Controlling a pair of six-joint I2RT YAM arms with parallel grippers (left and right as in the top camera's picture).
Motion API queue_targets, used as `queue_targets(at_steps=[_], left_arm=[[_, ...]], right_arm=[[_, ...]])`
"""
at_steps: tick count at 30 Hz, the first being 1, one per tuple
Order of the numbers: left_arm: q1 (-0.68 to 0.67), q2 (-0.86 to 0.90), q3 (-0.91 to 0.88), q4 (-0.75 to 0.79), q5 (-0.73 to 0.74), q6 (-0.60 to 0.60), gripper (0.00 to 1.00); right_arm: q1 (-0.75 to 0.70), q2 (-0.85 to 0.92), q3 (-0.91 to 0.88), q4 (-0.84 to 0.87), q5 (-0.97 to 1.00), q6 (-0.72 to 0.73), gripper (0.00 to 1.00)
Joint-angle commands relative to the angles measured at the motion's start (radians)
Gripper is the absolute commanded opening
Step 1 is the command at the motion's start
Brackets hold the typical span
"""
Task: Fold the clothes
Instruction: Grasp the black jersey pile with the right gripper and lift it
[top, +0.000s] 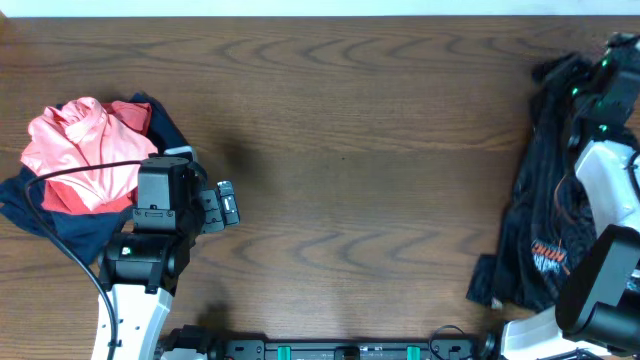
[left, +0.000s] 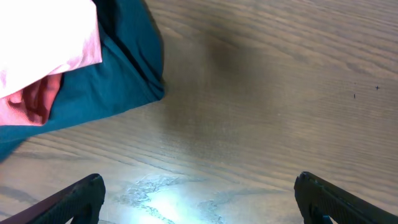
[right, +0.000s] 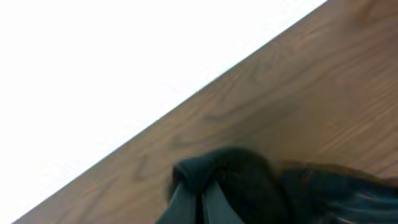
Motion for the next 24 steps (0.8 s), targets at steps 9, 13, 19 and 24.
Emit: queue_targets(at_steps=[9,13,19,24], left_arm=[[0.005,0.0,0.018,-0.01,0.003,0.013,0.98],[0.005,0.0,0.018,-0.019,0.003,0.013,0.98],[0.005,0.0,0.018,-0.027,0.003,0.013,0.98],[0.005,0.0,0.018,-0.027,0.003,0.013,0.98]], right_arm=[[-0.045,-0.011,0.023,-0.623,-0.125,-0.142,0.99],[-0.045,-0.011,0.022,-0.949,-0.056,-0.162,0.99],[-0.018,-0.011,-0.044,-1.163,-0.031,-0.18,0.99],[0.054,-0.011,-0.195,-1.119,-0.031,-0.184,0.99]])
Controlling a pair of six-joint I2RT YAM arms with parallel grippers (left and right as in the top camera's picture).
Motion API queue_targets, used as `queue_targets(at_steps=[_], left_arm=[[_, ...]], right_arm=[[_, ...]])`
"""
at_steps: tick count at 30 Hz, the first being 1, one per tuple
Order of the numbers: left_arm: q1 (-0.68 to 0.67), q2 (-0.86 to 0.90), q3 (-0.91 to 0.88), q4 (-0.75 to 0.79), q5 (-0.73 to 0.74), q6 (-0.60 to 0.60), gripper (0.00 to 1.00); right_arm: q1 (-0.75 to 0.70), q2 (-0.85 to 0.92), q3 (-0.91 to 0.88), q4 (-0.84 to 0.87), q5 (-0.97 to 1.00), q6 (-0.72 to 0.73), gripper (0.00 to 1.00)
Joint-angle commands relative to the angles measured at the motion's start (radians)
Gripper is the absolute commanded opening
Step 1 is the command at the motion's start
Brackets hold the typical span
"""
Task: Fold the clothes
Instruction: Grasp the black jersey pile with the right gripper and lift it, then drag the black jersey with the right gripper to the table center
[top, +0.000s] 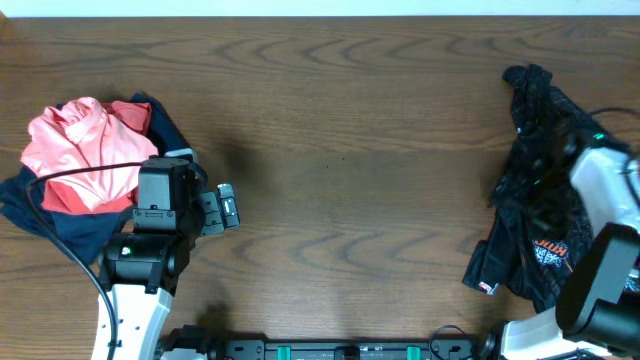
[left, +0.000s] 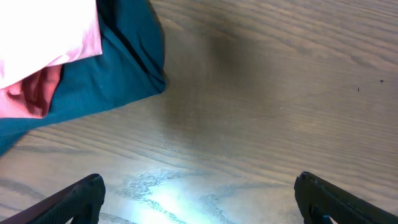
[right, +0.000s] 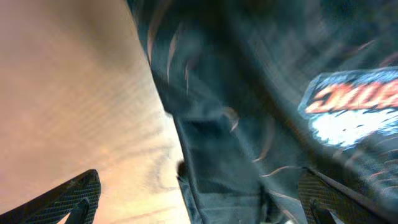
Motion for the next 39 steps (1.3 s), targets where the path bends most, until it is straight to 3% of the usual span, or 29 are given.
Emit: queue_targets(at_steps=[1,12,13,18,23,27,33,37,38,39], left_arm=[[0.005,0.0,0.017,-0.005,0.002,0.013,0.98],[0.005,0.0,0.017,-0.005,0.002,0.013,0.98],[0.005,0.0,0.017,-0.005,0.002,0.013,0.98],[0.005,0.0,0.017,-0.004,0.002,0.013,0.98],[0.005,0.0,0.017,-0.003,0.002,0.013,0.98],[0.005,0.0,0.017,-0.003,0.002,0.013,0.98],[0.005,0.0,0.017,0.004,0.002,0.013,0.98],[0.005,0.0,0.017,0.024,0.003,0.012,0.98],[0.005,0.0,0.017,0.027,0.003,0.012,0.98],[0.005,0.0,0.017,0.029,0.003,0.012,0.98]], right_arm=[[0.058,-0.01,-0.094,0.032,0.01,-0.019,0.99],[0.109,-0.01,-0.283,0.181,0.134,0.14,0.96],[0.109,-0.01,-0.294,0.199,0.13,0.139,0.9],[0.112,-0.01,-0.315,0.282,-0.031,0.021,0.01],[0.18,-0.01,-0.315,0.453,-0.469,-0.157,0.01],[0.324,-0.01,-0.307,0.775,-0.715,-0.052,0.01],[0.595,-0.01,-0.289,1.313,-0.677,0.161,0.01],[0.731,-0.01,-0.237,1.466,-0.513,0.195,0.02],[0.748,-0.01,-0.219,1.46,-0.484,0.195,0.08],[0.76,-0.01,-0.2,1.444,-0.455,0.19,0.21]])
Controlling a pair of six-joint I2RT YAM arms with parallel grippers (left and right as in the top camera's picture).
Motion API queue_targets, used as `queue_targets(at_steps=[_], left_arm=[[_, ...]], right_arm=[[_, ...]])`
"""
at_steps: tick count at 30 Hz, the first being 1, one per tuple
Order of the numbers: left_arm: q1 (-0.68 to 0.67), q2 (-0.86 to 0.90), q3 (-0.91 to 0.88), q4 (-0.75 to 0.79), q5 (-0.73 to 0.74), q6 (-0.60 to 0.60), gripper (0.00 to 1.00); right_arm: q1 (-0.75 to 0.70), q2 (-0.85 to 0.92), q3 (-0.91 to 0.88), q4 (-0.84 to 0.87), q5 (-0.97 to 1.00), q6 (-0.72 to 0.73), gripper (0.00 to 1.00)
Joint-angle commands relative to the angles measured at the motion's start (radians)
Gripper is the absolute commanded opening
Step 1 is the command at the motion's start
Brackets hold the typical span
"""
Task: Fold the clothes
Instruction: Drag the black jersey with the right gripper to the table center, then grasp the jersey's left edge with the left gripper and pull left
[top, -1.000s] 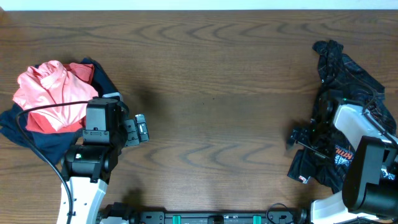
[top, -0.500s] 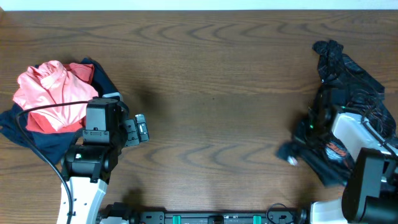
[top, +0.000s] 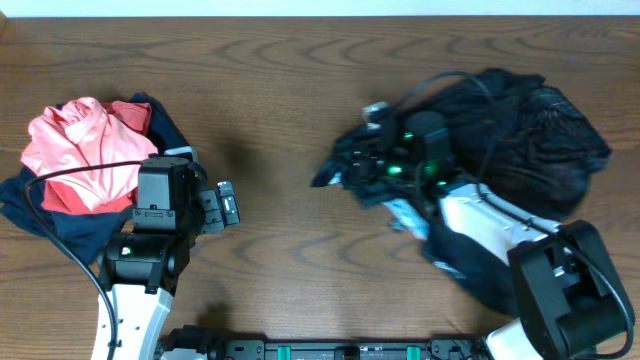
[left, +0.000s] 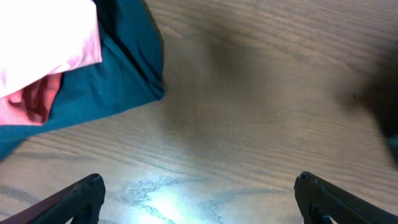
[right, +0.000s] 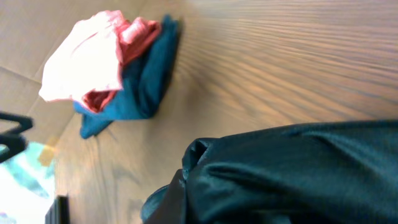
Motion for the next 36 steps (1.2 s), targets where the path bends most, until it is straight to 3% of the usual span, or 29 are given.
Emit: queue_targets(at_steps=[1,3,5,8,13,19,27,36], left_arm=[[0.005,0.0,0.016,0.006,0.003,0.012,0.98],[0.005,0.0,0.016,0.007,0.003,0.012,0.98],[0.005,0.0,0.016,0.006,0.003,0.012,0.98],[0.005,0.0,0.016,0.01,0.047,0.005,0.98],[0.005,0.022,0.016,0.041,0.201,-0.008,0.98],[-0.005,0.137,0.014,0.083,0.346,-0.068,0.98],[-0.126,0.388,0.014,0.253,0.391,-0.082,0.98],[-0.299,0.682,0.014,0.571,0.39,-0.082,0.98]], right_arm=[[0.031,-0.004,0.063,-0.029,0.121,0.031,0.41],[0.016,-0.004,0.095,-0.103,0.137,0.002,0.77],[-0.011,-0.004,0.122,-0.183,0.14,-0.021,0.99],[-0.079,-0.011,0.181,-0.386,0.182,-0.065,0.99],[-0.224,-0.069,0.28,-0.816,0.409,-0.11,0.99],[-0.411,-0.181,0.306,-1.12,0.552,-0.134,0.99],[-0.637,-0.27,0.306,-1.35,0.551,-0.161,0.99],[-0.703,-0.274,0.306,-1.434,0.551,-0.201,0.99]])
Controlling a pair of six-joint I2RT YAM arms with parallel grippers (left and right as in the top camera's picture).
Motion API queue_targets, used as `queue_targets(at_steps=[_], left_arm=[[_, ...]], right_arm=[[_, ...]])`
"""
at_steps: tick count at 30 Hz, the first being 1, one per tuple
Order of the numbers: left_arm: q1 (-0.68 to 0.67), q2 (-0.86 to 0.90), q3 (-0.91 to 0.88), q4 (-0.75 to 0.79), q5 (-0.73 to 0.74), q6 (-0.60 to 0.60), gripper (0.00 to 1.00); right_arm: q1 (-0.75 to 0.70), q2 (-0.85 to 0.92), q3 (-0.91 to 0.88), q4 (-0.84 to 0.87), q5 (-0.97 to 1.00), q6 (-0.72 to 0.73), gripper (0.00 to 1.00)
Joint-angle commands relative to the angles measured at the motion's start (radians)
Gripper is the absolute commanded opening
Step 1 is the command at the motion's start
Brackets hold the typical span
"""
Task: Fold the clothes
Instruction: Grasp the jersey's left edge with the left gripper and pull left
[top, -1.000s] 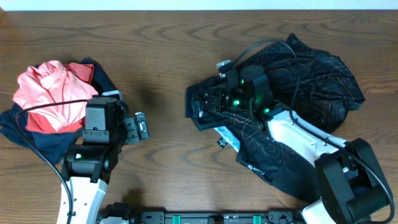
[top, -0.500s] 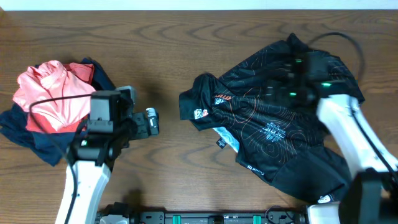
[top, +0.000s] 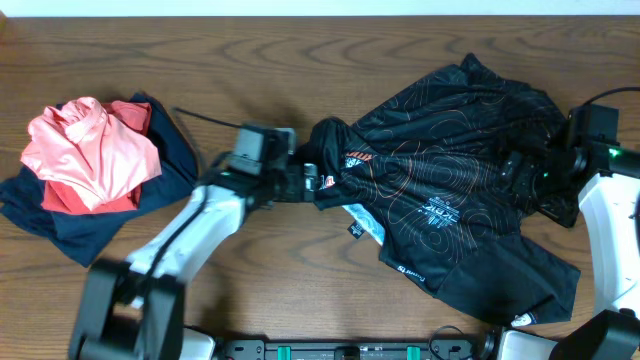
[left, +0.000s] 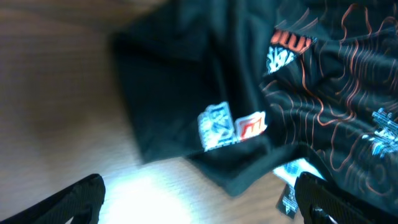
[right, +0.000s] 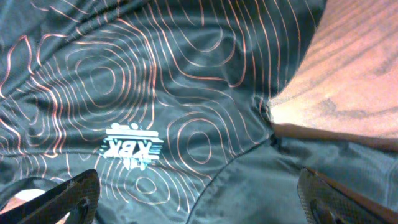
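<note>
A black shirt (top: 450, 180) with orange contour lines lies spread, still wrinkled, over the table's right half. Its collar with the sewn labels (left: 233, 124) points left. My left gripper (top: 312, 180) is stretched out to that collar edge and hovers open (left: 199, 190) just above it, nothing between its fingers. Over the shirt's right side my right gripper (top: 522, 170) is also open (right: 199, 190), looking down on the printed cloth (right: 124, 81) and its white logo (right: 127, 146).
A pile of a pink garment (top: 90, 150) on a navy one (top: 60, 235) sits at the table's left. Bare wooden table (top: 300, 80) stretches between the pile and the shirt. The shirt's lower hem nears the front edge at the right.
The shirt, then bunched in my right gripper at the table's middle, now lies spread out and let go. My right gripper is back at the right. My left arm has reached to the collar.
The shirt was crumpled along the right edge with my right gripper at its far end. Then the gripper was open over the heap, then shut on it at mid-table. My left arm stayed parked by the pile until now. The shirt now lies spread.
</note>
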Motion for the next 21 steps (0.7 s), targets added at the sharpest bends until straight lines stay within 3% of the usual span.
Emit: queue_targets(at_steps=[1,6,8,11,12,13,17,21], left_arm=[[-0.049,0.093,0.012,0.07,0.011,-0.001,0.98],[-0.104,0.21,0.012,0.159,0.008,-0.001,0.98],[-0.115,0.243,0.012,0.18,0.008,-0.001,0.78],[-0.115,0.259,0.013,0.204,-0.018,0.0,0.32],[-0.112,0.257,0.013,0.21,-0.048,0.0,0.12],[-0.106,0.253,0.013,0.221,-0.095,0.0,0.06],[-0.059,0.228,0.038,0.227,-0.255,0.001,0.06],[0.039,0.182,0.115,0.226,-0.288,0.011,0.06]], right_arm=[[-0.01,-0.013,0.015,-0.009,0.005,-0.031,0.99],[-0.01,-0.013,0.015,-0.016,0.005,-0.031,0.99],[-0.01,-0.013,0.015,-0.017,0.005,-0.031,0.99],[-0.01,-0.013,0.015,-0.019,0.005,-0.031,0.99],[-0.01,-0.013,0.015,-0.019,0.005,-0.031,0.99],[-0.01,-0.013,0.015,-0.019,0.005,-0.031,0.99],[-0.01,-0.013,0.015,-0.02,0.005,-0.035,0.99],[-0.01,-0.012,0.015,-0.019,0.005,-0.042,0.99]])
